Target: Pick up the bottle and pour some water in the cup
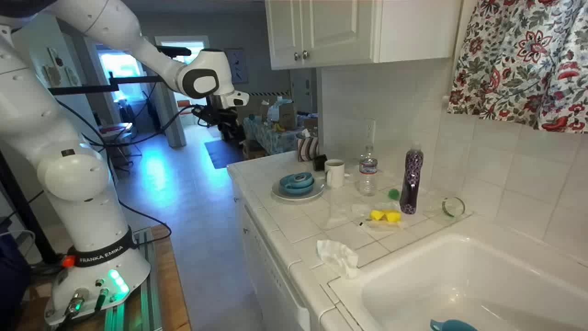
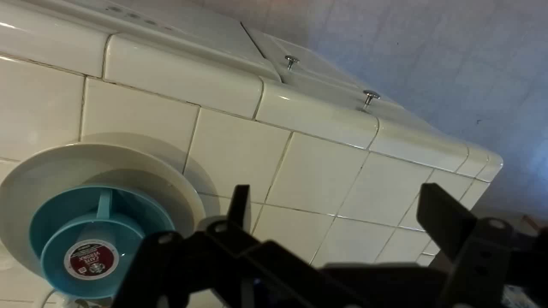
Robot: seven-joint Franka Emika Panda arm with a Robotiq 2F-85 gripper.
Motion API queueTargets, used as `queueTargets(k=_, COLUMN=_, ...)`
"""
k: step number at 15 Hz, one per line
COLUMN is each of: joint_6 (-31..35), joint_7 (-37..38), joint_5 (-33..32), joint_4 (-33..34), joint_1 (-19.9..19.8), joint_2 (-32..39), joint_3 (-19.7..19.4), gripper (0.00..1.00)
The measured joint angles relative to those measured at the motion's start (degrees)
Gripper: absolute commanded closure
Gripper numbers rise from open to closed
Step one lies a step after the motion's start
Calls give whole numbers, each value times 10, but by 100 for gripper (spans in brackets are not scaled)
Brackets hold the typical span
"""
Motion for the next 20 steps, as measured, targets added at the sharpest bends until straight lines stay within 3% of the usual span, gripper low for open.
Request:
queueTargets(k=9, joint_6=2, joint_7=0, joint_5=0, joint_4=0, joint_1=-1, joint_2=0, joint_3=0, gripper=0)
queueTargets(k=13, joint_6=90, joint_7=5, joint_5=-2, joint_4=3, joint_1=-25, joint_2=4, joint_3=-7, gripper=0)
queueTargets(k=20, joint_6=275, joint_7=32, joint_5=-35, joint_4=17, joint_1=-123, joint_2=37, joint_3=-48, gripper=0)
